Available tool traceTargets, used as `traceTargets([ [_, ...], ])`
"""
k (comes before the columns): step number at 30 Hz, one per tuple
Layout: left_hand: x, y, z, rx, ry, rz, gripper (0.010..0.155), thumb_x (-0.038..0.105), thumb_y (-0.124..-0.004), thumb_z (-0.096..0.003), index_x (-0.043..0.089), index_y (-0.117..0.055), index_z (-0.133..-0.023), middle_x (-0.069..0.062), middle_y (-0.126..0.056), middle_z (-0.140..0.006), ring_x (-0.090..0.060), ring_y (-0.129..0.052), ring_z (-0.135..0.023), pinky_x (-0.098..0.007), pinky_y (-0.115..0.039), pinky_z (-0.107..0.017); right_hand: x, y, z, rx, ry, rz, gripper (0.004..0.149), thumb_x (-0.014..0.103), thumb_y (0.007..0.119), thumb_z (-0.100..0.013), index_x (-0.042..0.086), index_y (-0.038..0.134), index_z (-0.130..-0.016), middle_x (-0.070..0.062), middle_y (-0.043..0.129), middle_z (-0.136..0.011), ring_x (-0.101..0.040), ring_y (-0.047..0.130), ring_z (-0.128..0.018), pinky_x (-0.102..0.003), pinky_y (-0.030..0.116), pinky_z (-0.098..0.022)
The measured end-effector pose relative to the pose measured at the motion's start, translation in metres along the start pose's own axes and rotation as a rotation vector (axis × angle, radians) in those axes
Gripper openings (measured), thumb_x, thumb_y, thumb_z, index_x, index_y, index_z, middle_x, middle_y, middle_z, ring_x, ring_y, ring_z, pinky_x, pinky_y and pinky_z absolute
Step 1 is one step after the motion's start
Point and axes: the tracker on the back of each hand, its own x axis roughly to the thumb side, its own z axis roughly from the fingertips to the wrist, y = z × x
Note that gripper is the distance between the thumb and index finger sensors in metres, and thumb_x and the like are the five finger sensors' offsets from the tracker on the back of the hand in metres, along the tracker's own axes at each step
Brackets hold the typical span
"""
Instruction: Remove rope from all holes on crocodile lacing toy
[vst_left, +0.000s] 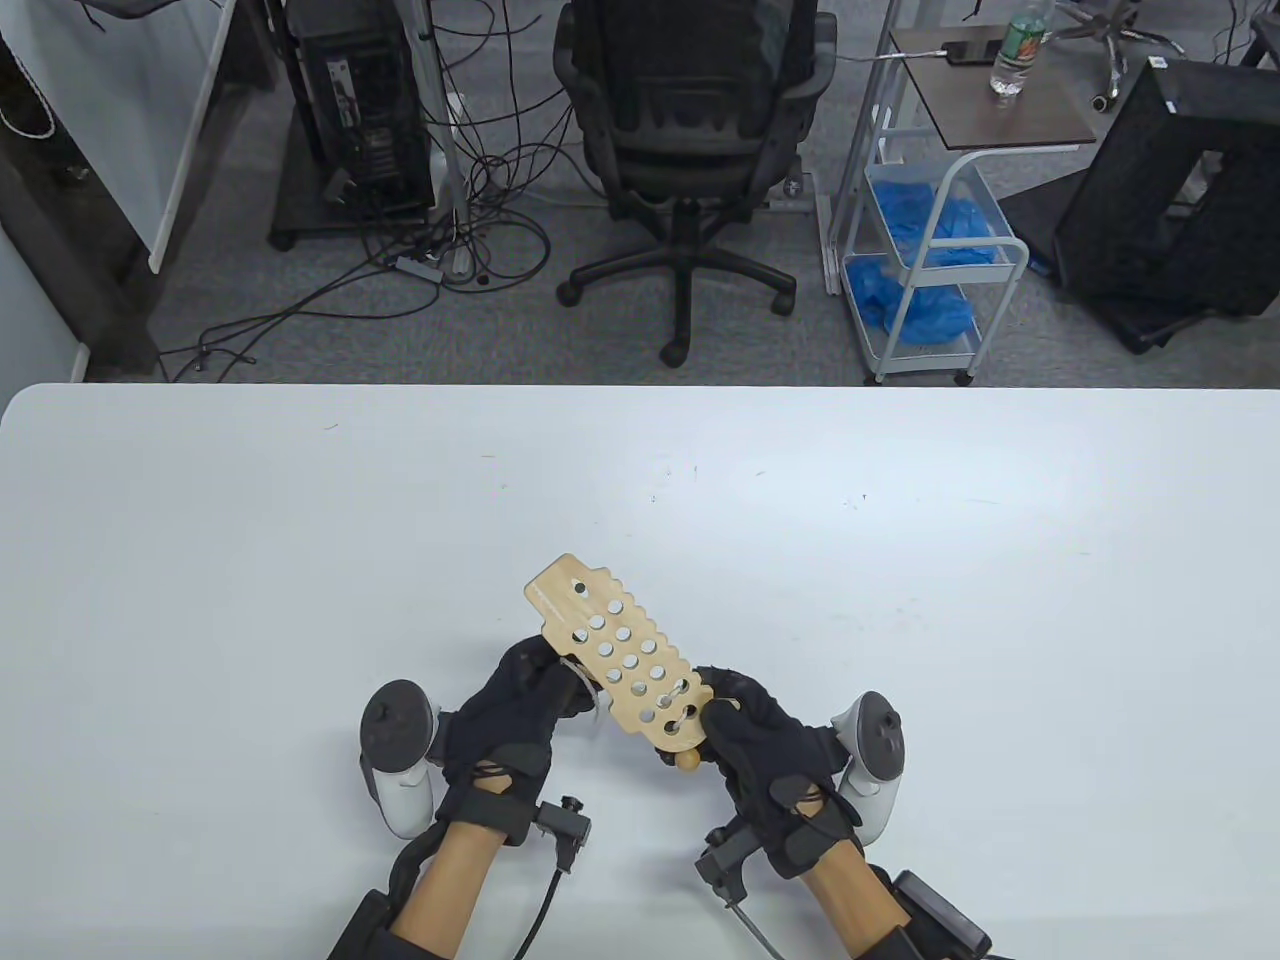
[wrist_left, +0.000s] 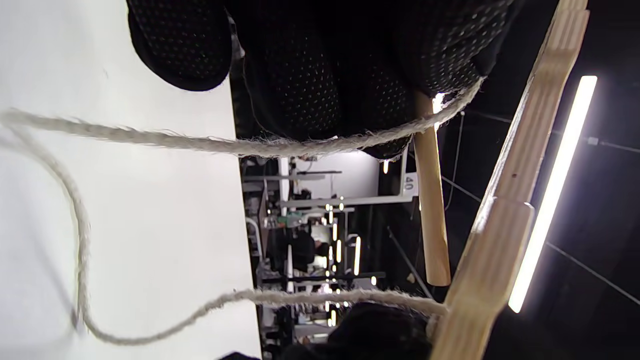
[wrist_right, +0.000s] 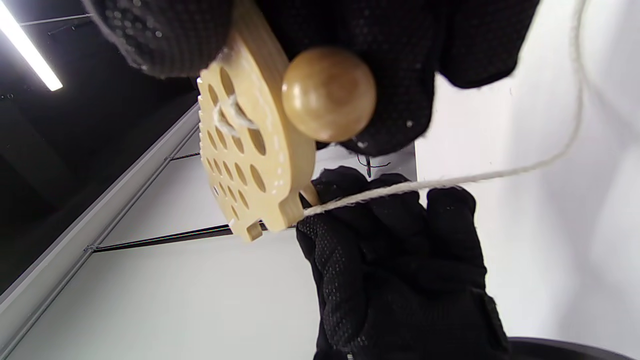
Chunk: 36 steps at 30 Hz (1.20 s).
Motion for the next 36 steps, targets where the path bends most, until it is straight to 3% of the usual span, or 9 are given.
traceTargets([
  [9,-0.009,-0.007,-0.003,-0.122,0.086,0.101,0.043,0.035,-0.076,-0.0519,0.033,-0.078,-0.095,0.007,-0.102,-0.077,-0.014,-0.098,-0.066,-0.050,-0.079,-0.060,0.002,0.005,0.000,0.037,-0.014,-0.009,0.047,0.033,0.080,-0.041,0.015,0.077,-0.084,-0.016,0.093,-0.071,-0.037,0.097,-0.054,-0.063,0.073,-0.050],
  [21,-0.008,-0.013,-0.004,-0.177,0.097,-0.091,0.043,0.035,-0.077,-0.0510,0.037,-0.082,-0.094,0.004,-0.101,-0.080,-0.018,-0.095,-0.070,-0.053,-0.076,-0.062,0.002,0.007,0.000,0.065,-0.023,-0.012,0.047,0.033,0.081,-0.041,0.015,0.078,-0.084,-0.015,0.094,-0.070,-0.037,0.097,-0.053,-0.062,0.073,-0.050],
  [36,0.004,-0.021,-0.002,-0.211,-0.025,-0.125,0.042,0.038,-0.082,-0.0501,0.040,-0.084,-0.092,0.005,-0.096,-0.086,-0.019,-0.091,-0.076,-0.056,-0.072,-0.066,0.001,0.005,-0.001,0.053,-0.015,0.011,0.047,0.033,0.081,-0.041,0.013,0.078,-0.084,-0.016,0.095,-0.069,-0.037,0.098,-0.052,-0.062,0.074,-0.049],
])
